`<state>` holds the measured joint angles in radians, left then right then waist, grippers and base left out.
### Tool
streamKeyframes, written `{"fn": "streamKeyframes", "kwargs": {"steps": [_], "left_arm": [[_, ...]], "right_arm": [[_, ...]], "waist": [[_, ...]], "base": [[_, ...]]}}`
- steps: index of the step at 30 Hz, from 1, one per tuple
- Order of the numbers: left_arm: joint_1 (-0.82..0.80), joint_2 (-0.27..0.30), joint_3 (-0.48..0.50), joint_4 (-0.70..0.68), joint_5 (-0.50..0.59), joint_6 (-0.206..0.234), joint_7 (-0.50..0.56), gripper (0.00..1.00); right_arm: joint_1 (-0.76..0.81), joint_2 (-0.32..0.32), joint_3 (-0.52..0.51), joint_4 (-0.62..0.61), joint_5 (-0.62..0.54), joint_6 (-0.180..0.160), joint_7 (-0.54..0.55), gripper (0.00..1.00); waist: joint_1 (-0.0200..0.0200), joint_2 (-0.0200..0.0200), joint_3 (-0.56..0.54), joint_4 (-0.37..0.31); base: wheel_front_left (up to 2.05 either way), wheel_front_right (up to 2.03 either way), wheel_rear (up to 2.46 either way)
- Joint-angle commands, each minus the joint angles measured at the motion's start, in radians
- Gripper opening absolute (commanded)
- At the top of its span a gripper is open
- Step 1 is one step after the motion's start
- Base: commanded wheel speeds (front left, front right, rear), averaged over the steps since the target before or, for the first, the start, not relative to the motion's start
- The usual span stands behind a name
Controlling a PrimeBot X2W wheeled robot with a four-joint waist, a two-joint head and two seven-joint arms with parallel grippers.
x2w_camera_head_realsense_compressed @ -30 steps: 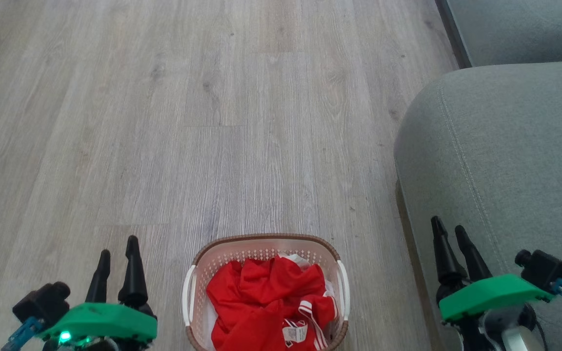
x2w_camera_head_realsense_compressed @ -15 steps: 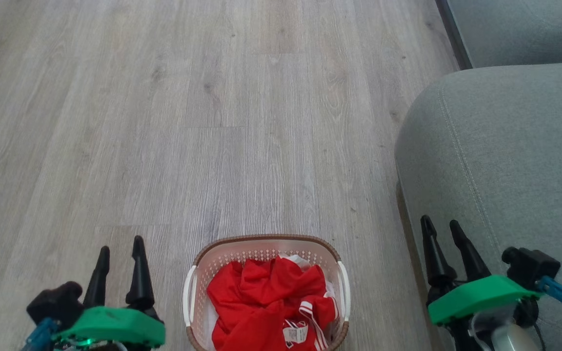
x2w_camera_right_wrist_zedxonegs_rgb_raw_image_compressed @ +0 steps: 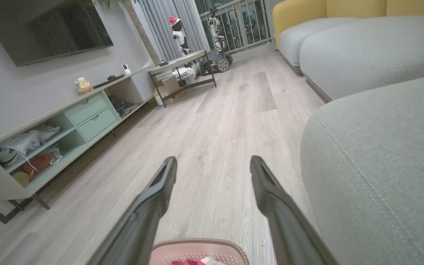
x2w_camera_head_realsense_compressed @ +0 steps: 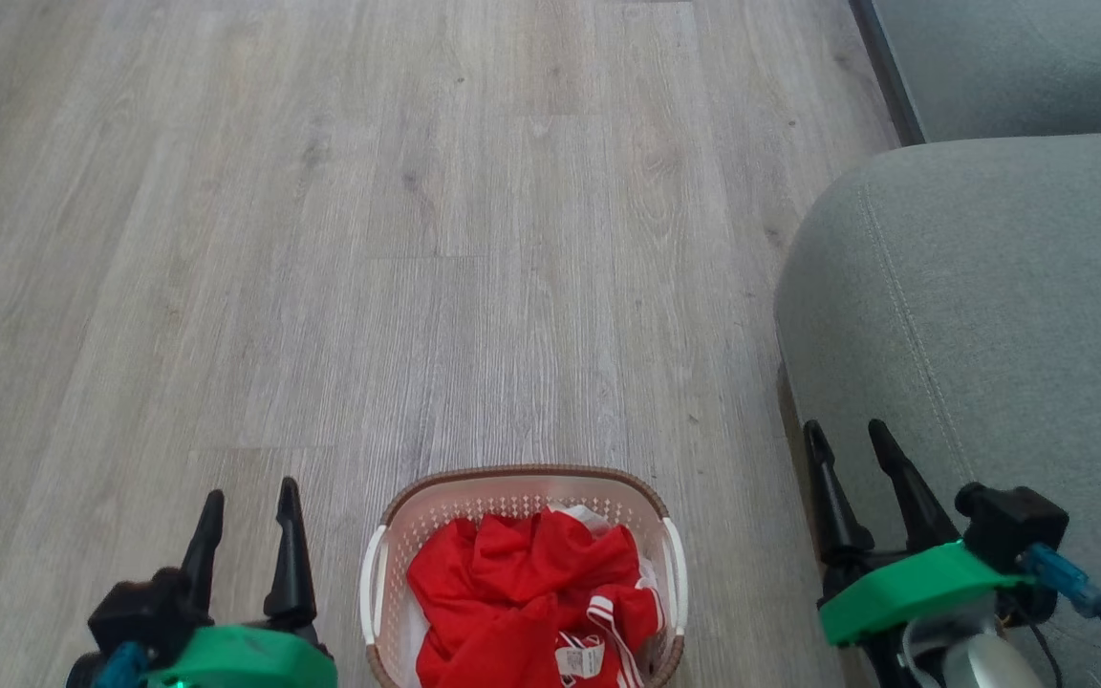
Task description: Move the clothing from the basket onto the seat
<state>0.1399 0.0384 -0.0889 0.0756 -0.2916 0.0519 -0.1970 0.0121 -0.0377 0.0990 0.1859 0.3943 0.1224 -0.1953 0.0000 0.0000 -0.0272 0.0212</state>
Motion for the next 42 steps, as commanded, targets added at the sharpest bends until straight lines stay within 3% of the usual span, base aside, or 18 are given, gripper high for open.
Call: {"fn": "streamKeyframes", "kwargs": {"steps": [1, 16, 42], "left_arm": [[-0.02, 0.01, 0.019, -0.038, 0.035, -0.001, -0.018, 1.0], [0.002, 0.012, 0.014, -0.037, 0.201, -0.005, -0.064, 1.0], [0.001, 0.012, 0.021, -0.018, 0.179, -0.007, -0.065, 1.0]], "right_arm": [[-0.022, -0.011, 0.026, -0.042, -0.033, 0.007, -0.019, 1.0], [-0.012, -0.013, 0.045, -0.048, -0.215, 0.008, -0.066, 1.0], [-0.015, -0.013, 0.037, -0.044, -0.211, 0.008, -0.066, 1.0]], "waist": [[0.0, 0.0, -0.001, 0.0], [0.0, 0.0, -0.009, 0.0], [0.0, 0.0, 0.006, 0.0]], "base": [[0.0, 0.0, 0.0], [0.0, 0.0, 0.0], [0.0, 0.0, 0.0]]}}
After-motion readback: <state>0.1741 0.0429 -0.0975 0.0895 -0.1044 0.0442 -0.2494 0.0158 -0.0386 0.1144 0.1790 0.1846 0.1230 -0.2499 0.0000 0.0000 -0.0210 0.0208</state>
